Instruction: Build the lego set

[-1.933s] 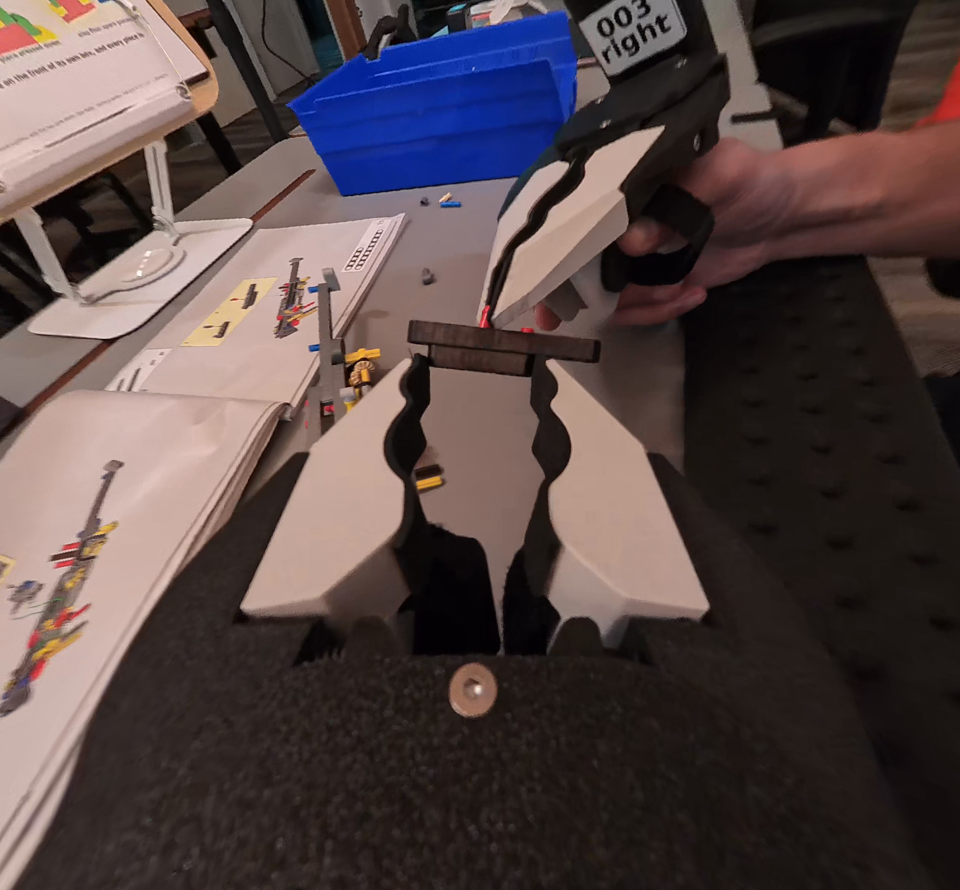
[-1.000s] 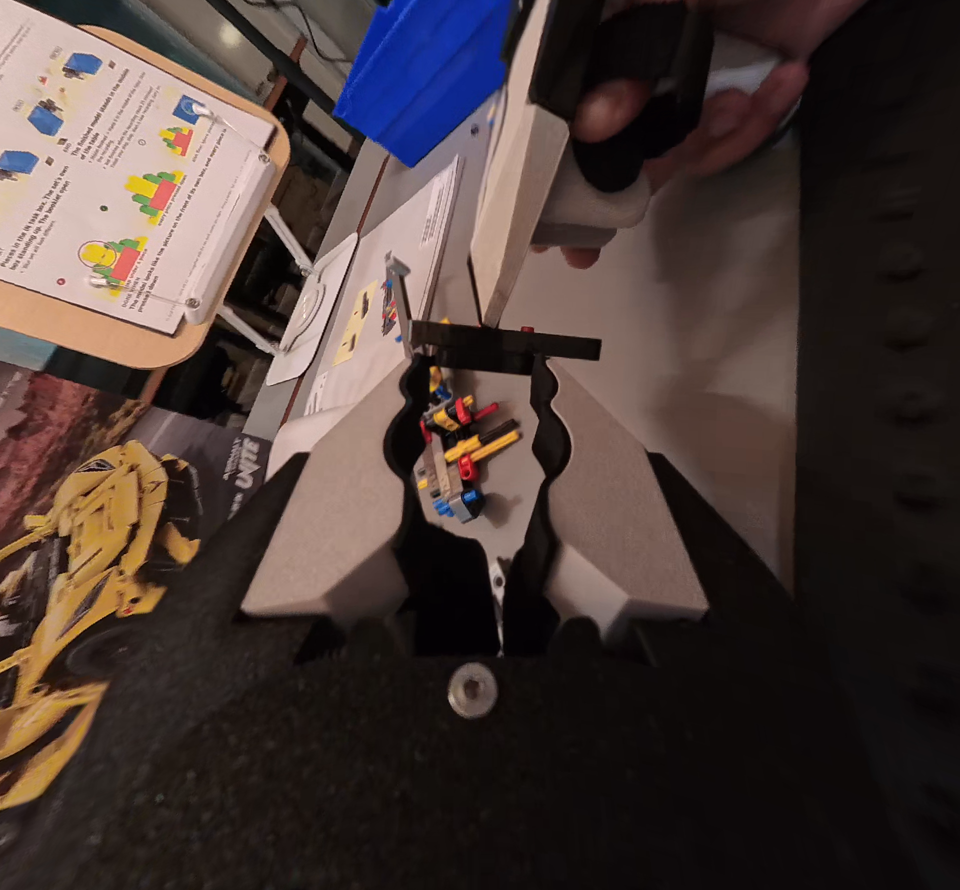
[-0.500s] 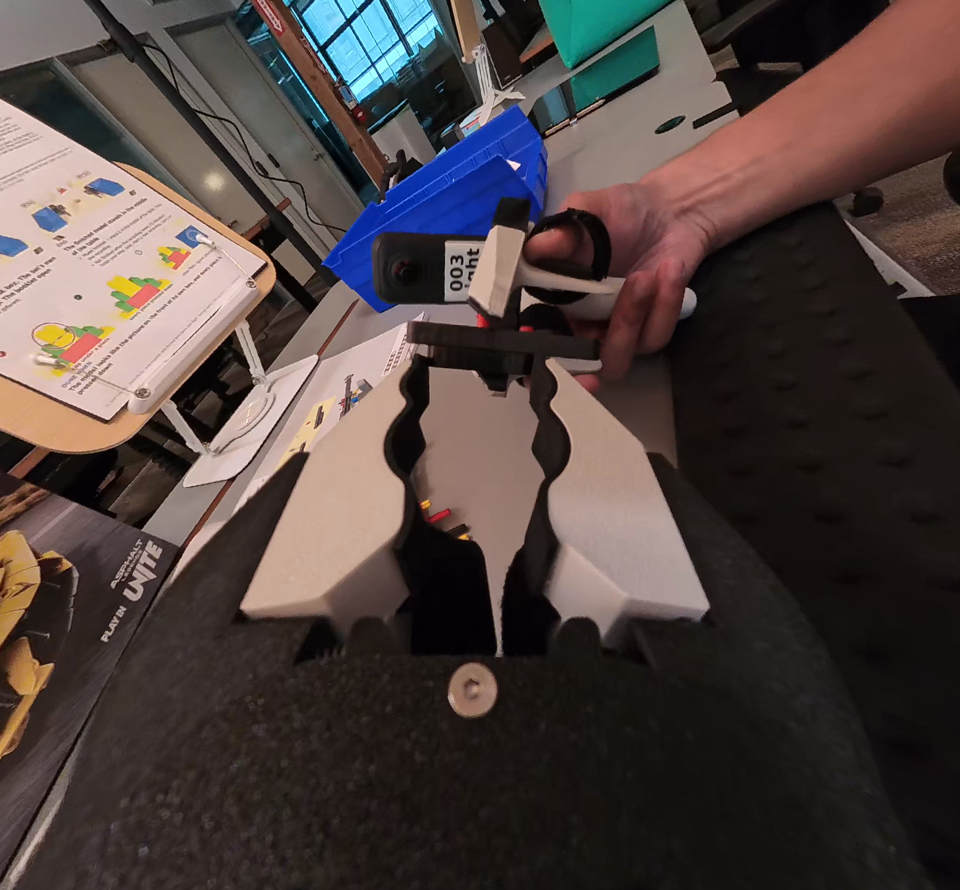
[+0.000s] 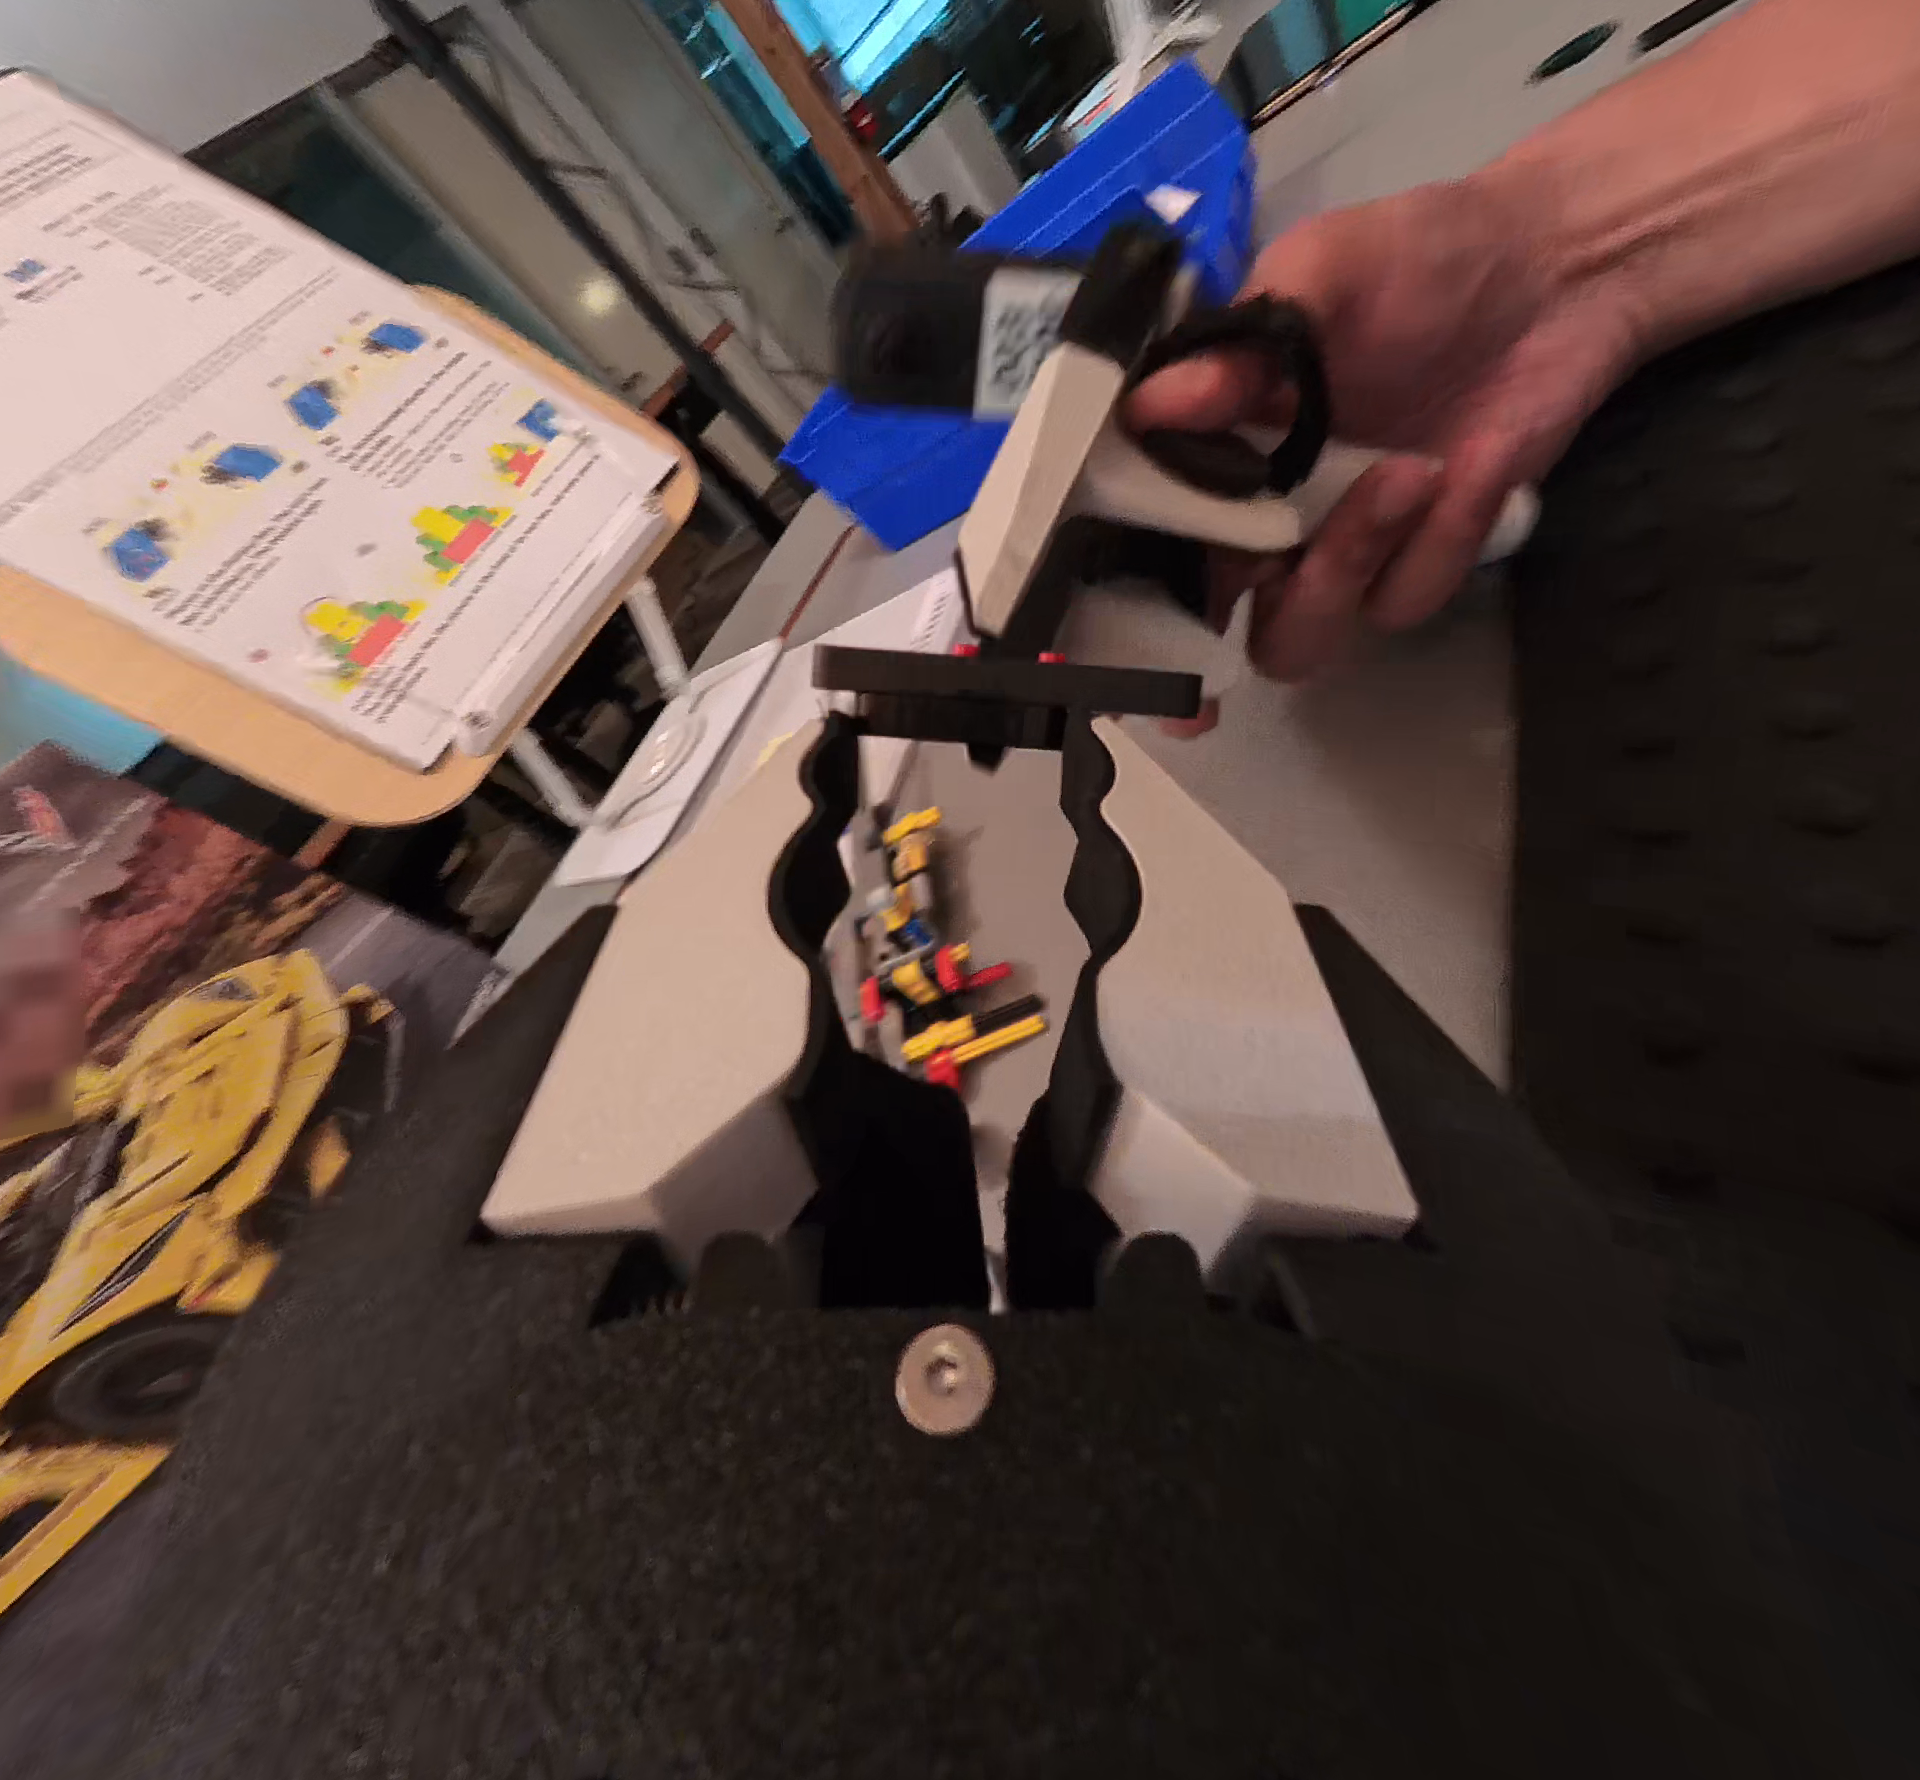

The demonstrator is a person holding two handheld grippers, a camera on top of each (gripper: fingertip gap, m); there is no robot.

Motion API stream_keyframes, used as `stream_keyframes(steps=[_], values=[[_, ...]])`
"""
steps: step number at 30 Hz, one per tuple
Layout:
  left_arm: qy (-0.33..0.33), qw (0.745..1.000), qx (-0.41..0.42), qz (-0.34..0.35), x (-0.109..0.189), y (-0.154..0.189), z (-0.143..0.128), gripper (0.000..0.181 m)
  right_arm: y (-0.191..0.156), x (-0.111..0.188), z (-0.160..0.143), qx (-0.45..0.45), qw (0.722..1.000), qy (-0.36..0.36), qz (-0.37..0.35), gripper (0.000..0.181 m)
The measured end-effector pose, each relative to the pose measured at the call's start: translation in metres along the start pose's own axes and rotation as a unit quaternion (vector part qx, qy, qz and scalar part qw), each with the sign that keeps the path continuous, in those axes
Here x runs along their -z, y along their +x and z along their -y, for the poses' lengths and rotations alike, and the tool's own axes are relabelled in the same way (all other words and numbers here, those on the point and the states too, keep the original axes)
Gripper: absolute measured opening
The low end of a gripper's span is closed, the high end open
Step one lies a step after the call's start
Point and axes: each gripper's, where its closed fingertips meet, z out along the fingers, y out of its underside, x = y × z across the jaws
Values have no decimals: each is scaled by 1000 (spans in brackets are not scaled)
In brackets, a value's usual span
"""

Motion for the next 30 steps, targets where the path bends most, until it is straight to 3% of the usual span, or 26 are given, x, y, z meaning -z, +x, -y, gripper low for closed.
stream_keyframes(steps=[3, 6, 9, 14, 16, 20, 22, 26, 30], values=[[-36, 998, -26, 50, 0, -14, -12, 38, 15, 10, 16, 96, 988, 30, -118, 22], [-53, 997, -23, 59, -3, -15, -16, 38, 29, 7, 2, 143, 968, -40, -202, 21], [-49, 997, -13, 57, -4, -15, -14, 38, 25, 2, 7, 153, 968, -30, -196, 7], [-66, 997, 44, 14, -9, -7, -30, 36, 47, 15, 4, 167, 949, -82, -253, 6], [-73, 993, 95, 3, -11, -10, -38, 22, 62, 39, 15, 189, 927, -119, -302, 6], [-108, 959, 264, -4, -11, -31, -67, 23, 119, 146, 74, 236, 813, -195, -495, 6], [-102, 937, 333, -13, -8, -41, -75, 24, 142, 186, 88, 209, 787, -219, -538, 6], [-49, 916, 398, 25, 7, -78, -78, 47, 166, 218, 90, 196, 758, -230, -578, 6], [-44, 907, 414, 69, 20, -104, -96, 57, 170, 221, 78, 220, 737, -248, -589, 6]])
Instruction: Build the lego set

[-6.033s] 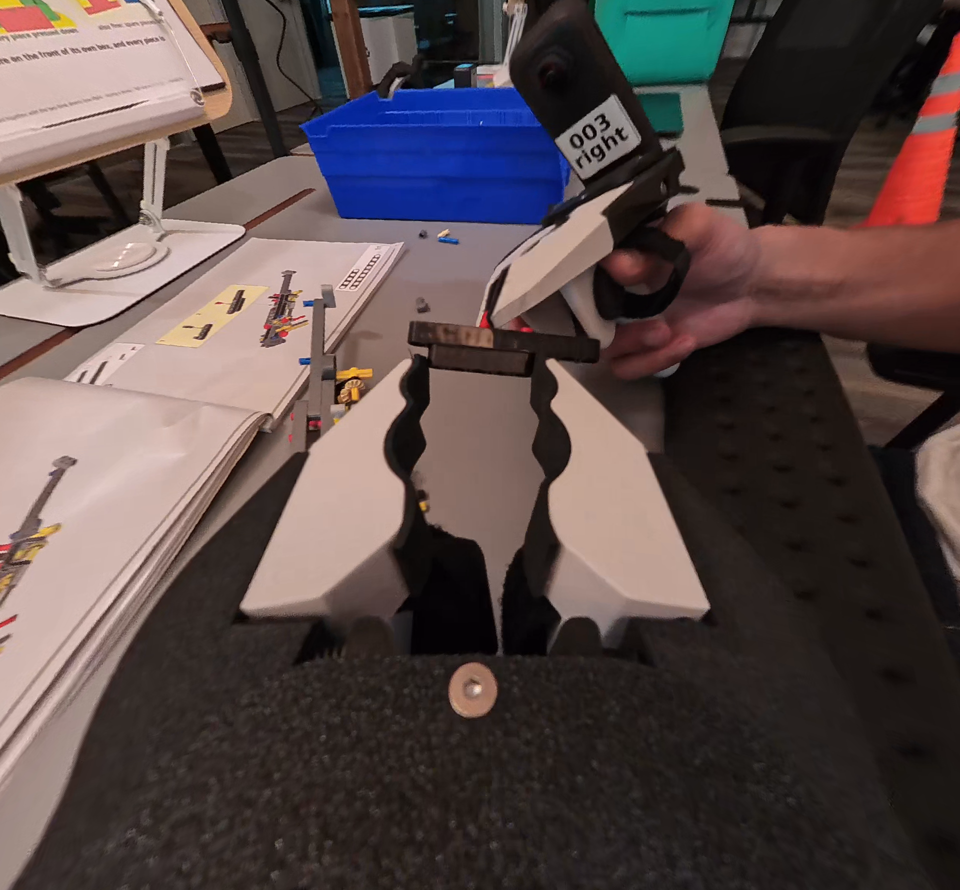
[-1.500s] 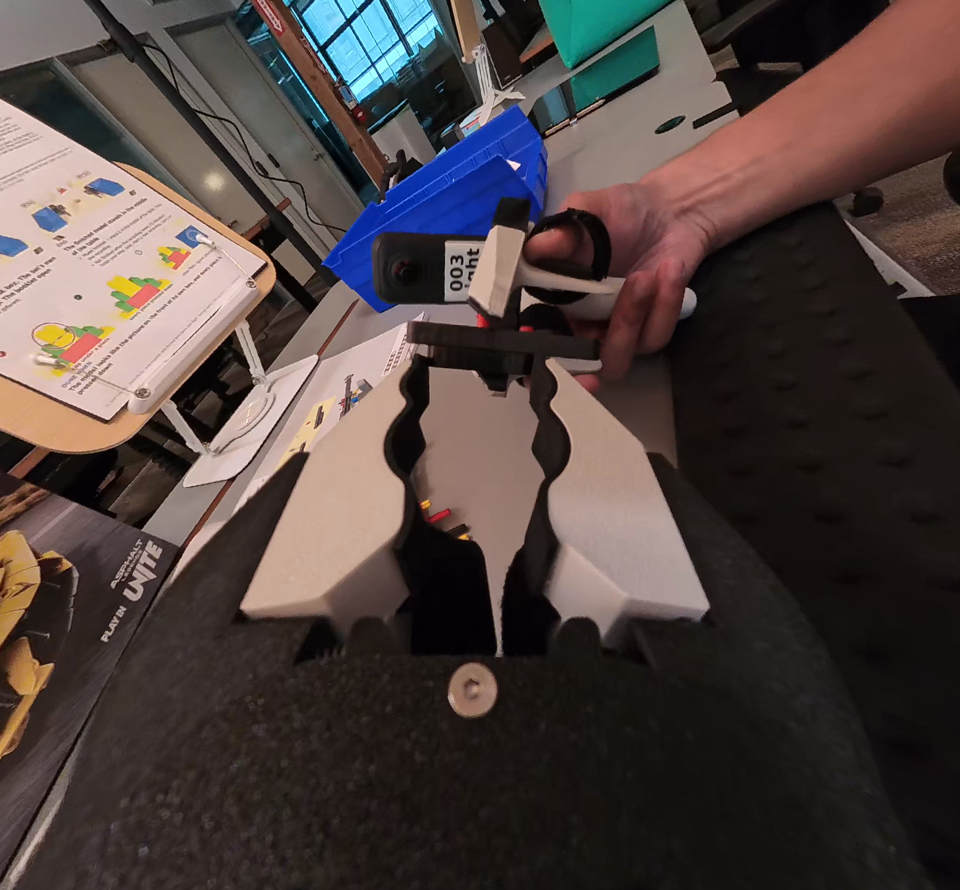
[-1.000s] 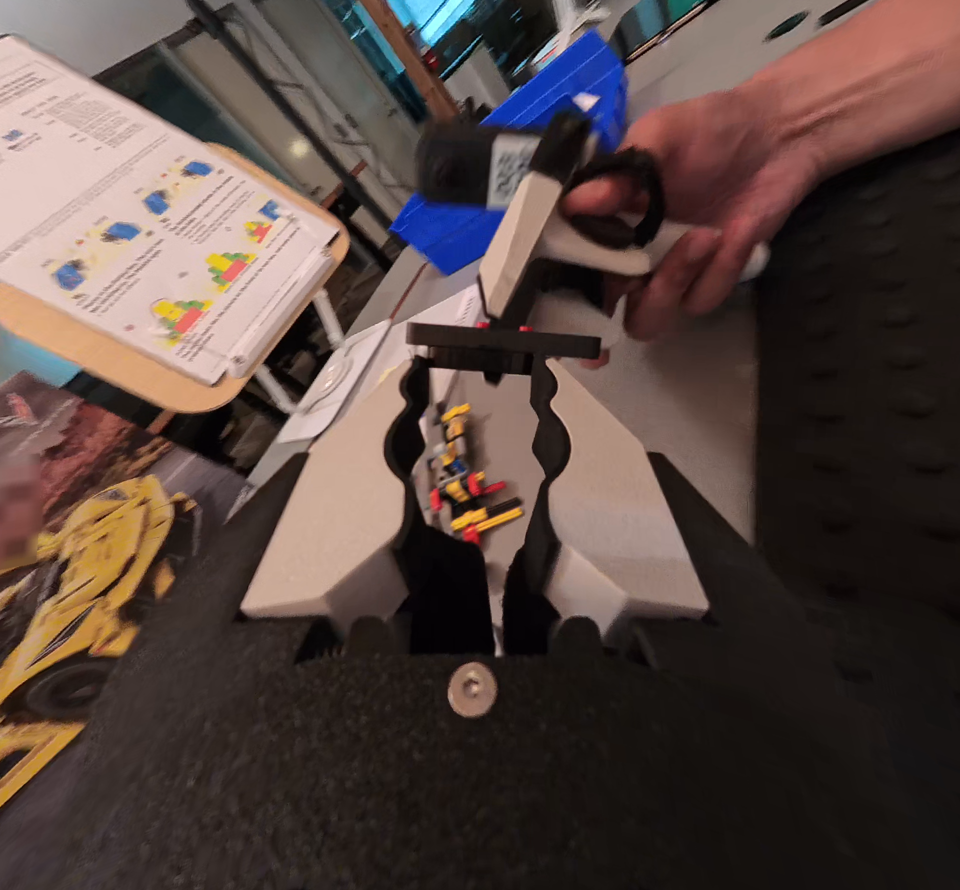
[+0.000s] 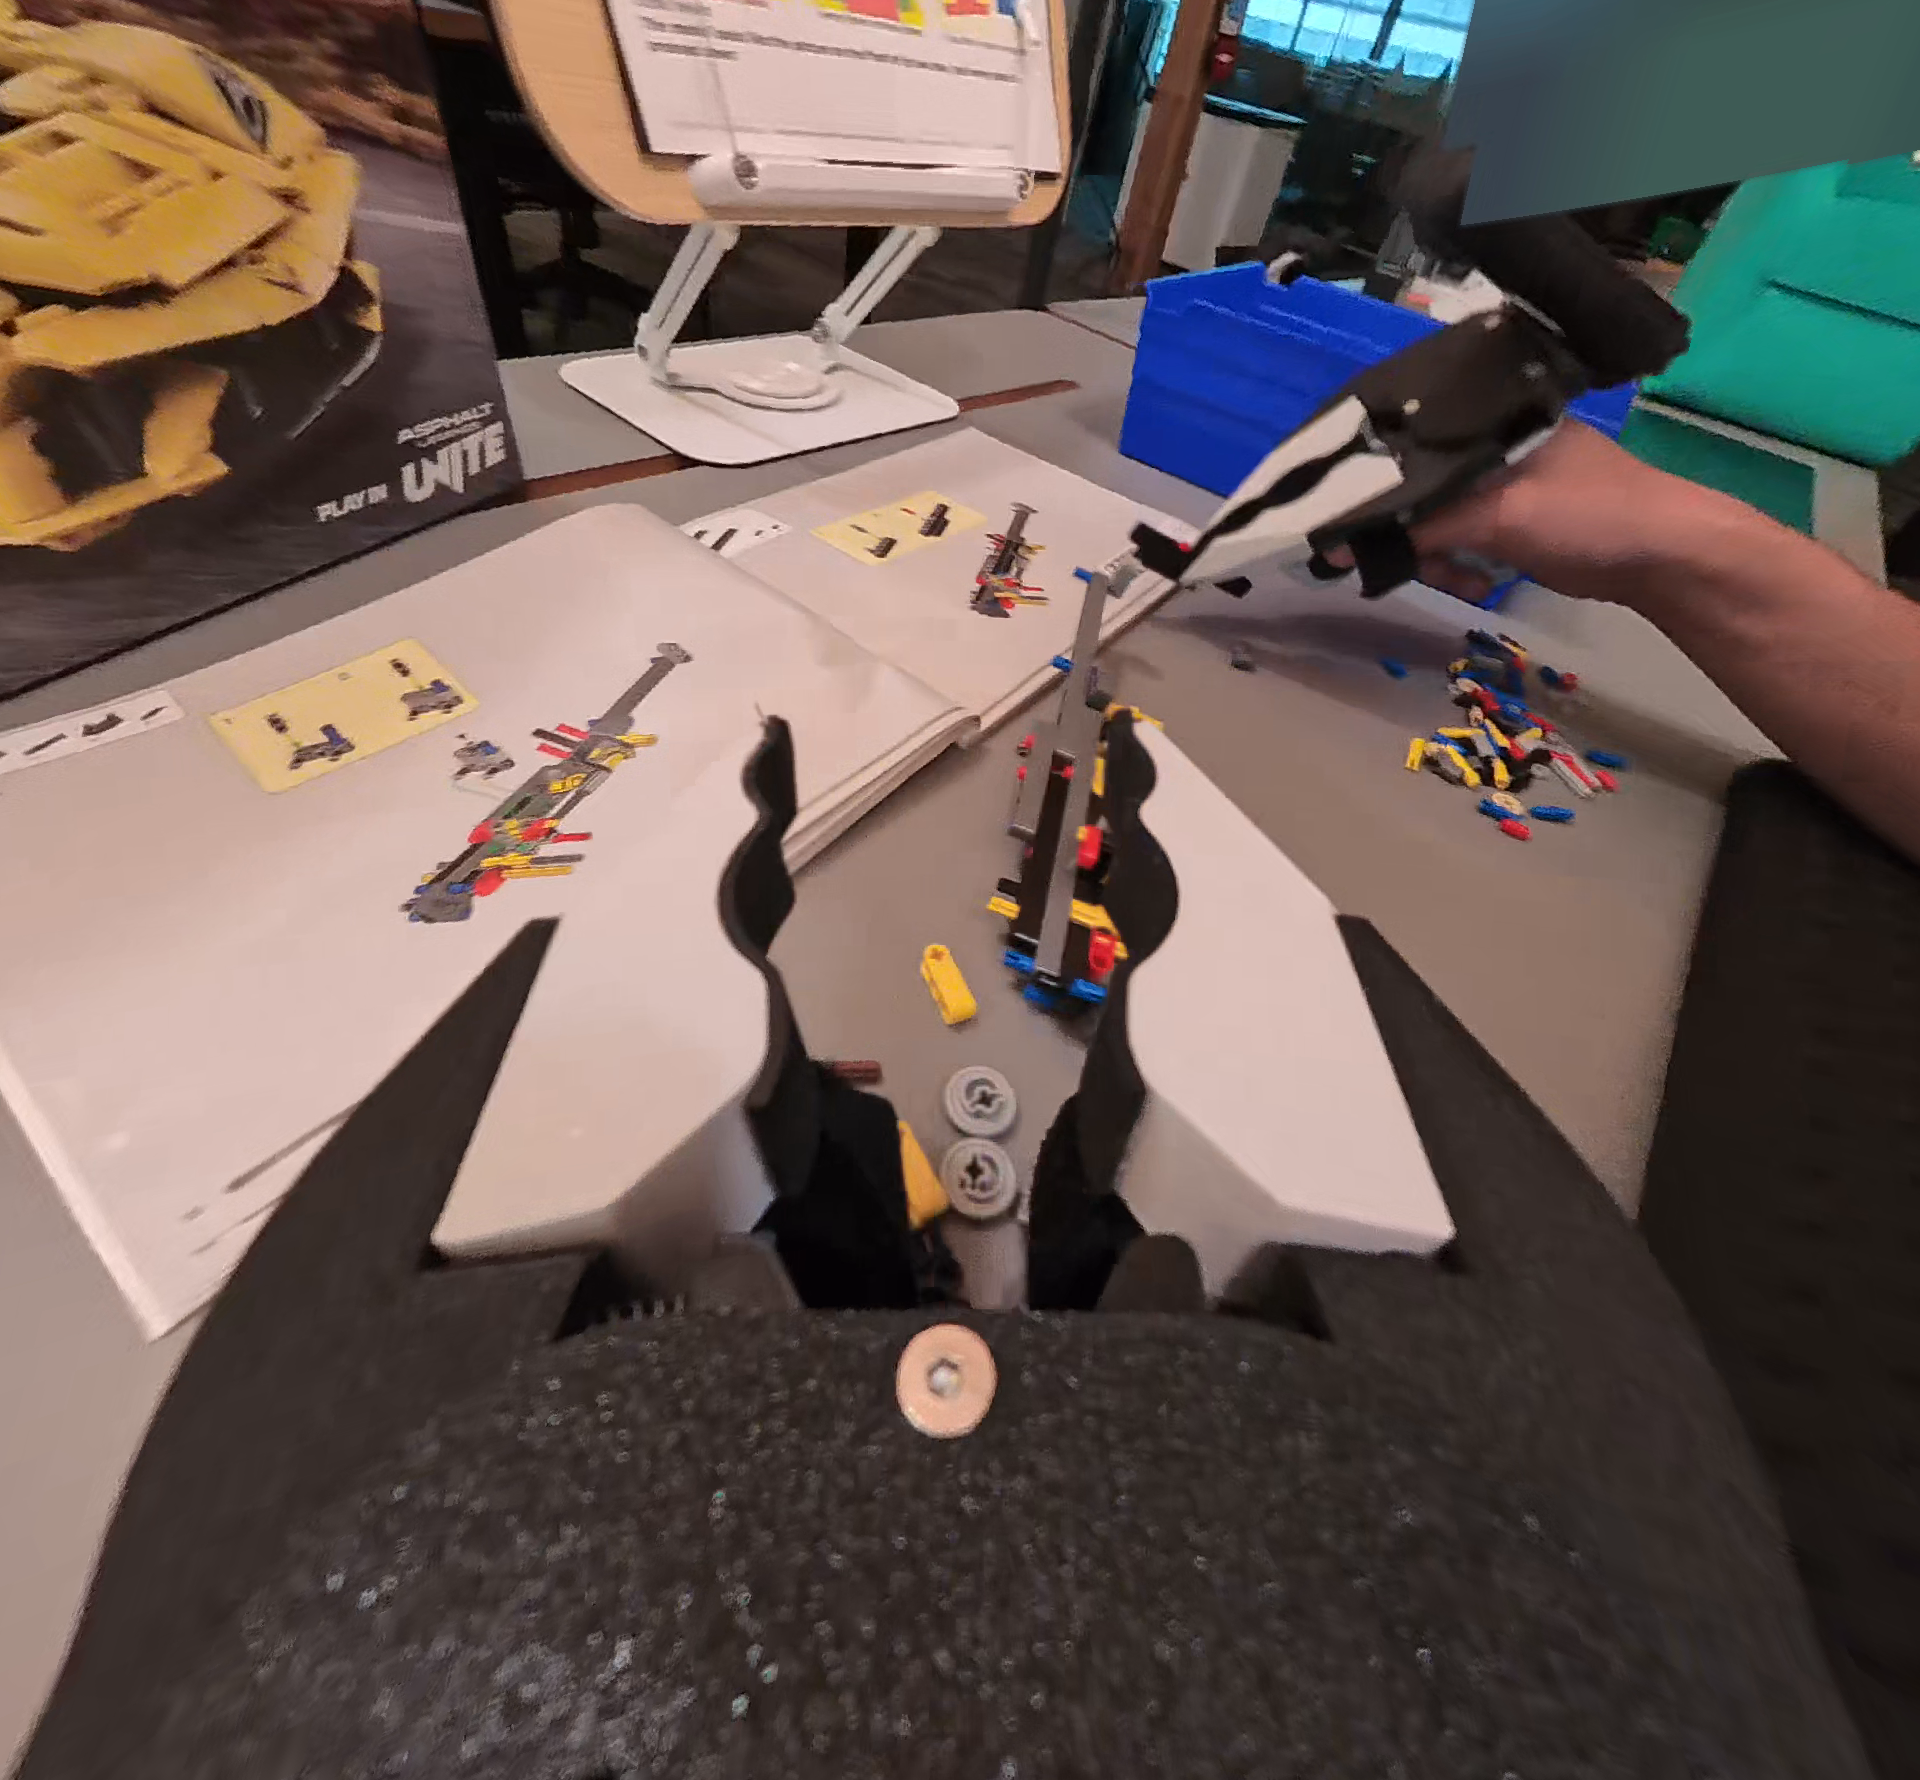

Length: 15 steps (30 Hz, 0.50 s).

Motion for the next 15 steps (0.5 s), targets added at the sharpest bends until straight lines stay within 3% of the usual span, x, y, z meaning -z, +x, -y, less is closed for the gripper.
stream_keyframes(steps=[8, 15], values=[[12, 999, 43, 19, -6, -28, 1, 84, 1, 2, -4, -6, 1000, 6, 2, 7], [56, 994, 89, -33, -7, -24, 15, 105, -3, 12, 0, -1, 999, 36, -1, 6]])
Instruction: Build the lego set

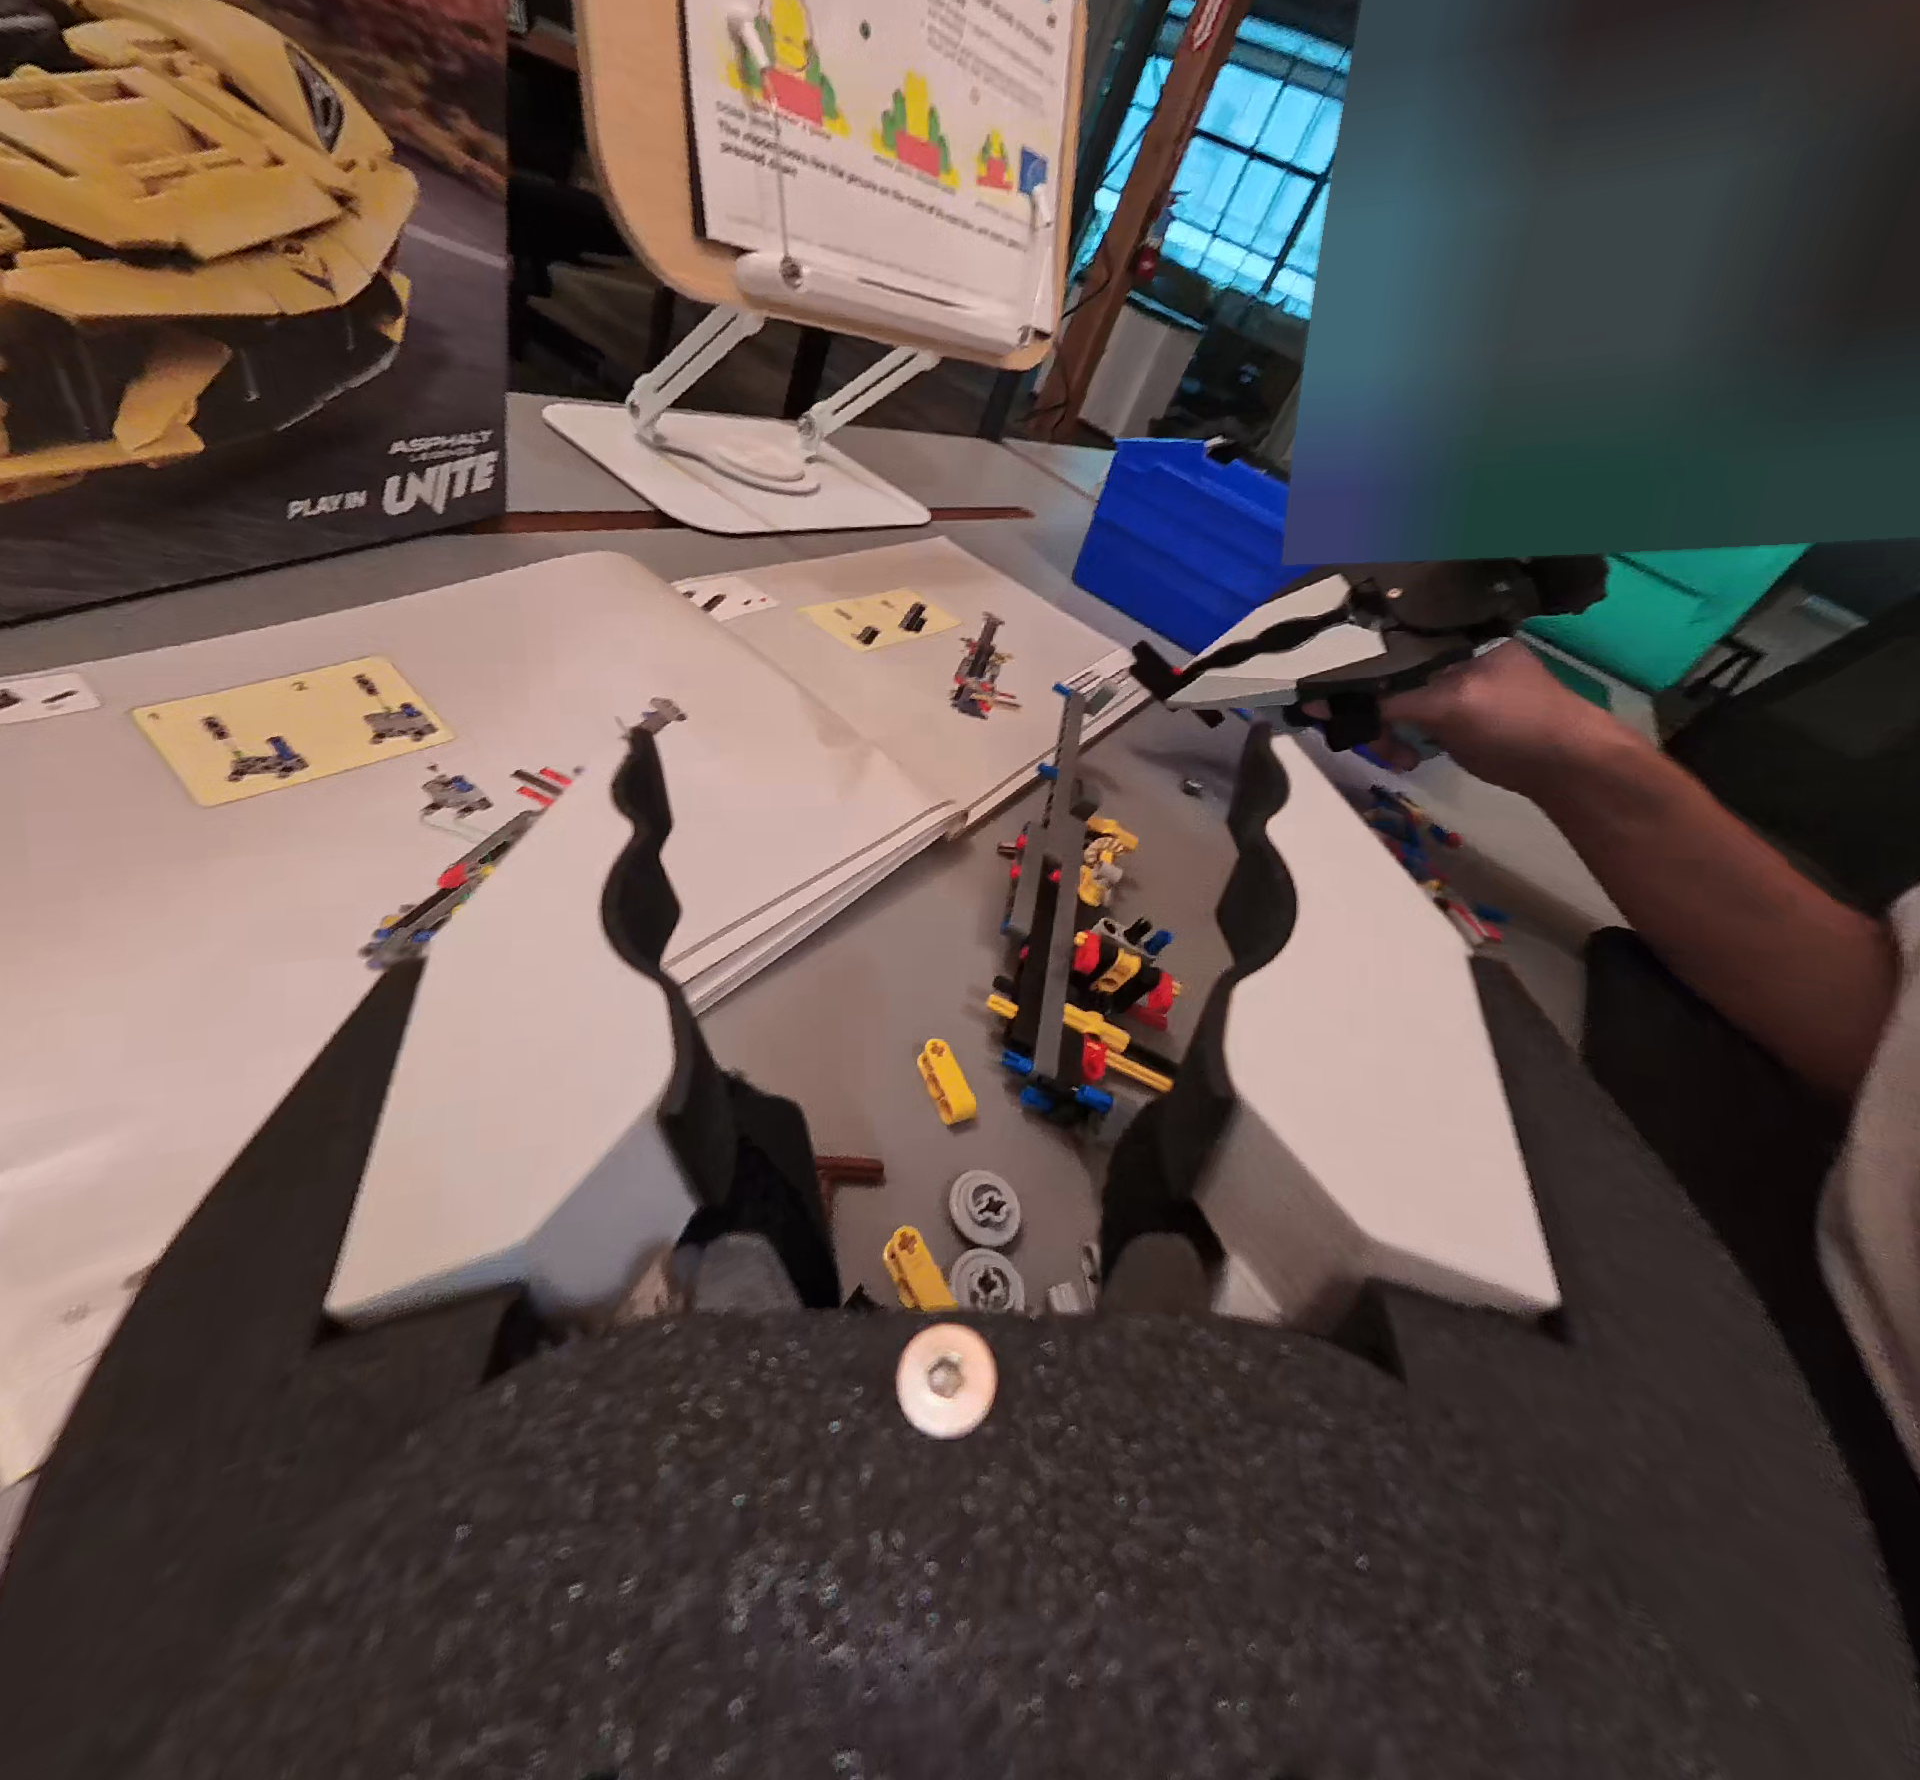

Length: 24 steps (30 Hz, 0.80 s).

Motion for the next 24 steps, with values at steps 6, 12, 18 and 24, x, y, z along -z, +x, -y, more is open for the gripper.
stream_keyframes(steps=[6, 12, 18, 24], values=[[-18, 999, -27, -6, -4, 3, -9, 107, 7, 9, 7, 9, 998, 19, -60, 6], [-47, 997, -59, 0, -3, 5, -16, 48, -3, 3, 11, 3, 999, 28, -37, 6], [-41, 999, -1, -15, 1, -1, -11, 40, -6, 0, 10, 15, 999, 27, -37, 6], [-48, 998, 20, -32, 1, 0, -14, 31, -3, 0, 10, 19, 998, 31, -44, 6]])
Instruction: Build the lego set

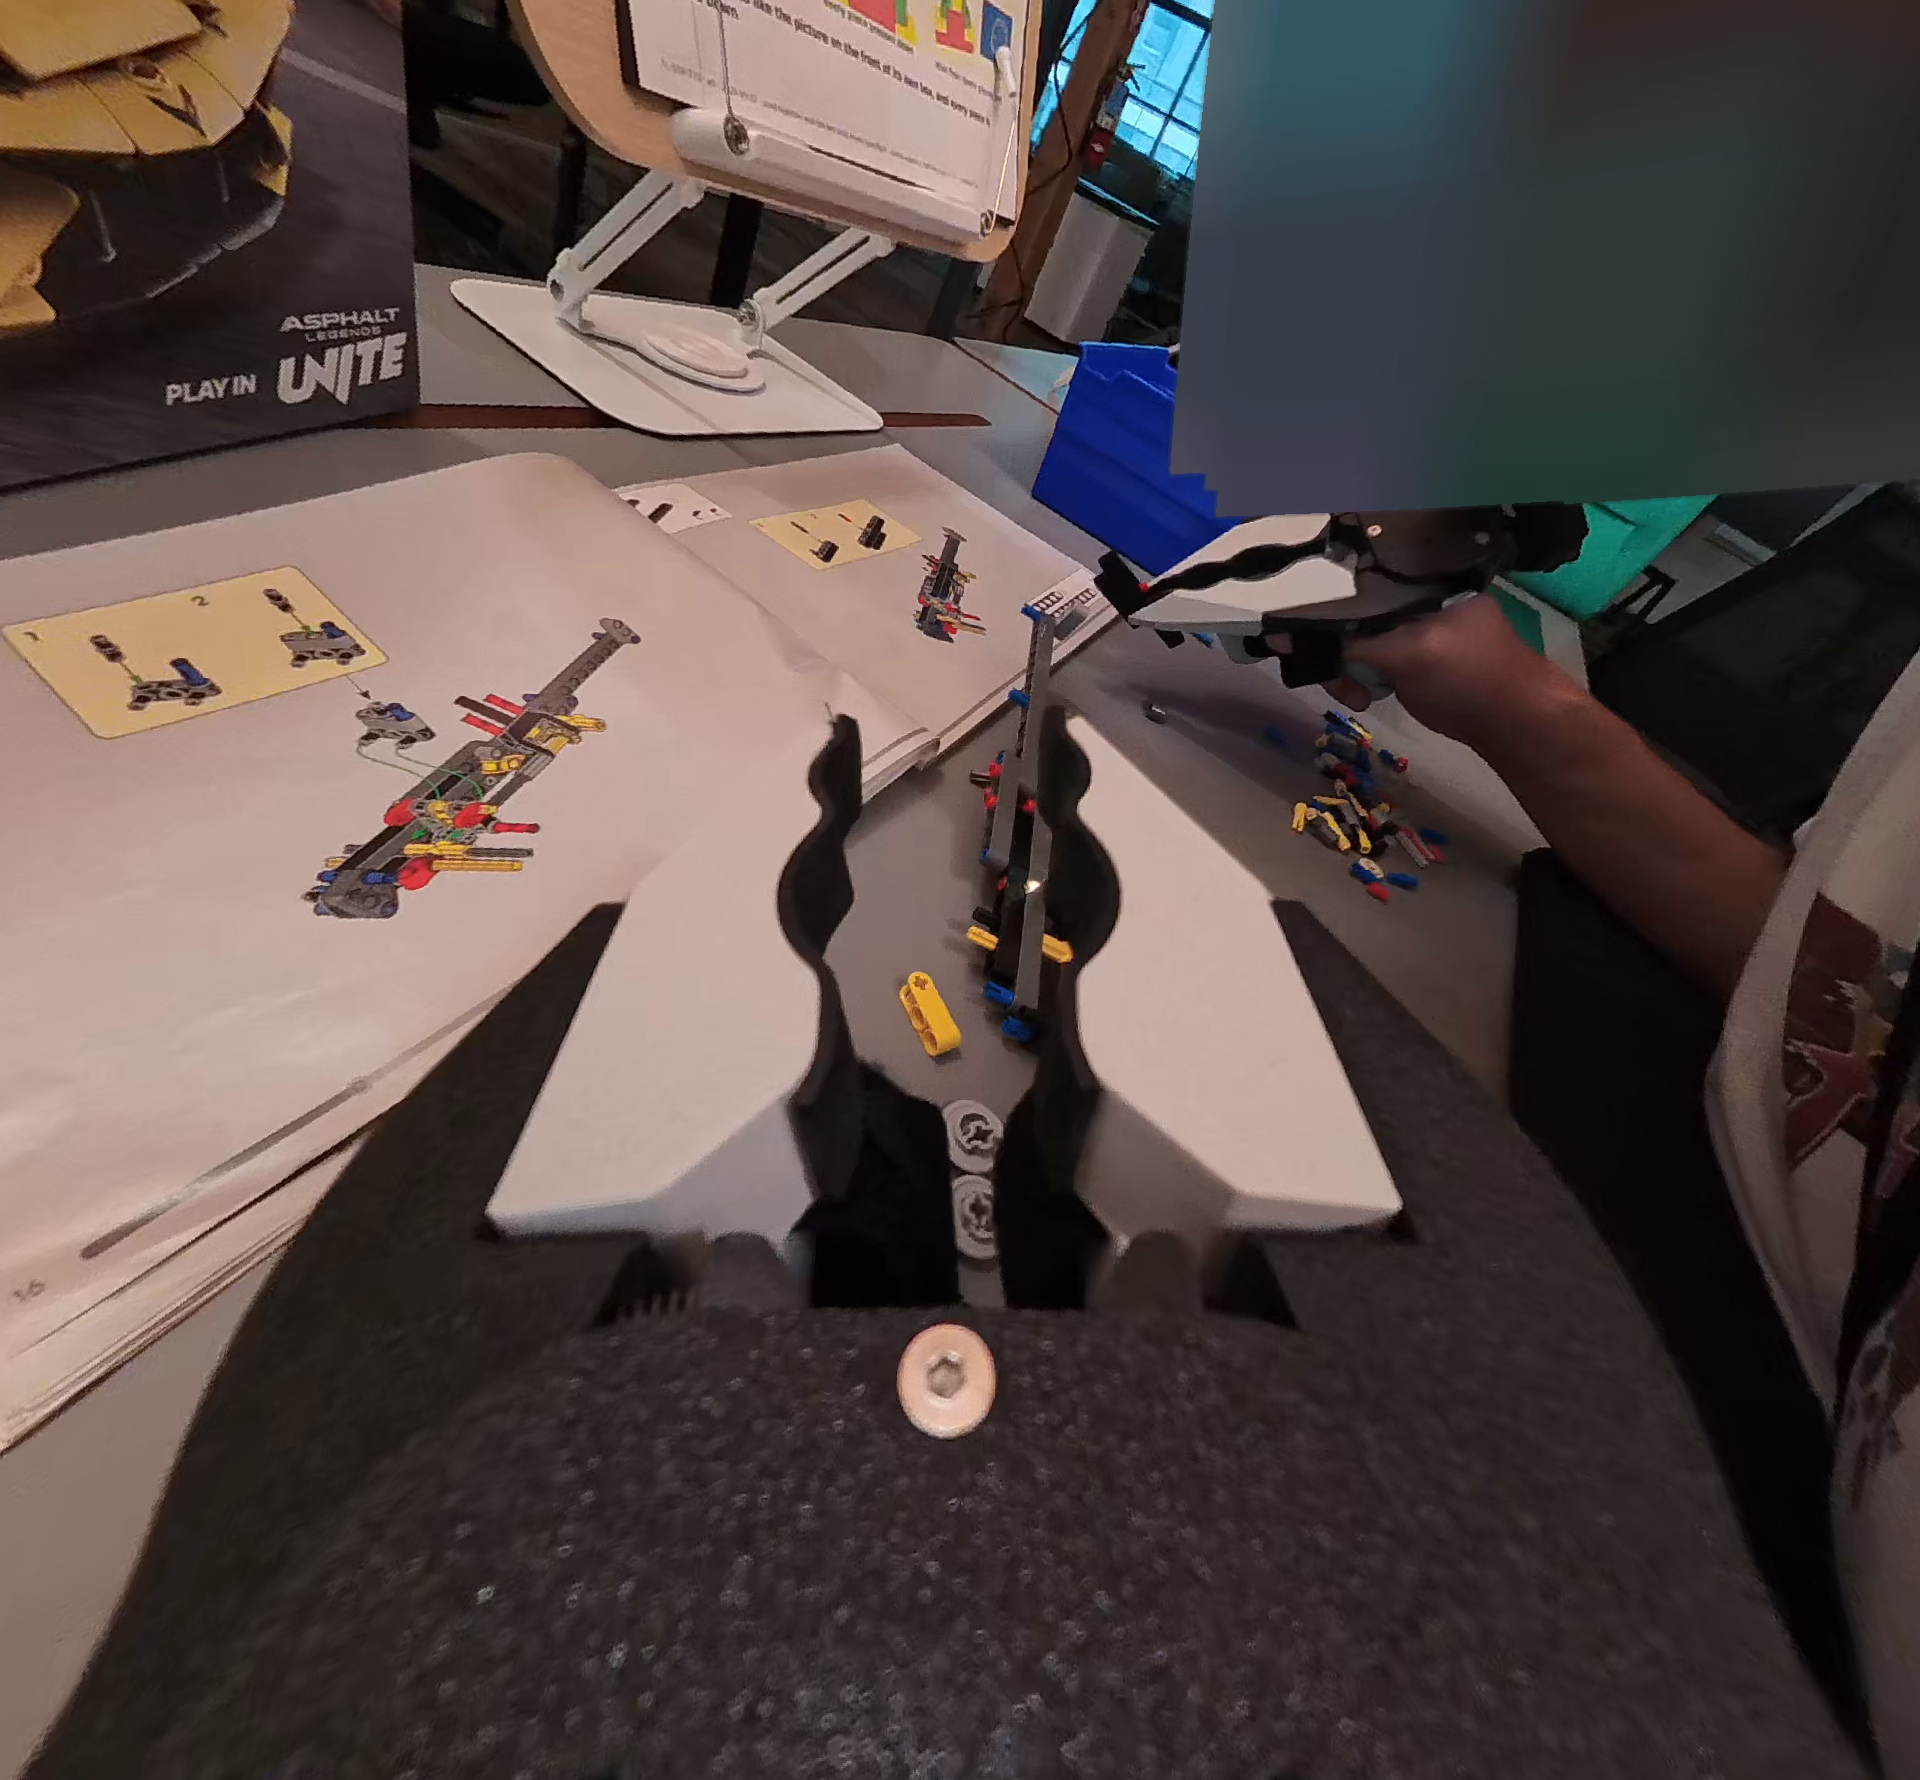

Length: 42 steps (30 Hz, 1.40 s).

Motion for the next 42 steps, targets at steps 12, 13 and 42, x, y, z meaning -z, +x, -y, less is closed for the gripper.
stream_keyframes(steps=[12, 13, 42], values=[[-63, 990, -120, 36, -11, 7, -21, 27, -8, 0, 6, 11, 1000, 15, 14, 6], [-64, 990, -122, 37, -11, 7, -21, 27, -9, 1, 6, 13, 1000, 17, 15, 6], [-65, 989, -97, -90, -37, 98, -32, 27, -156, 29, 84, 411, 888, 205, -30, 6]])
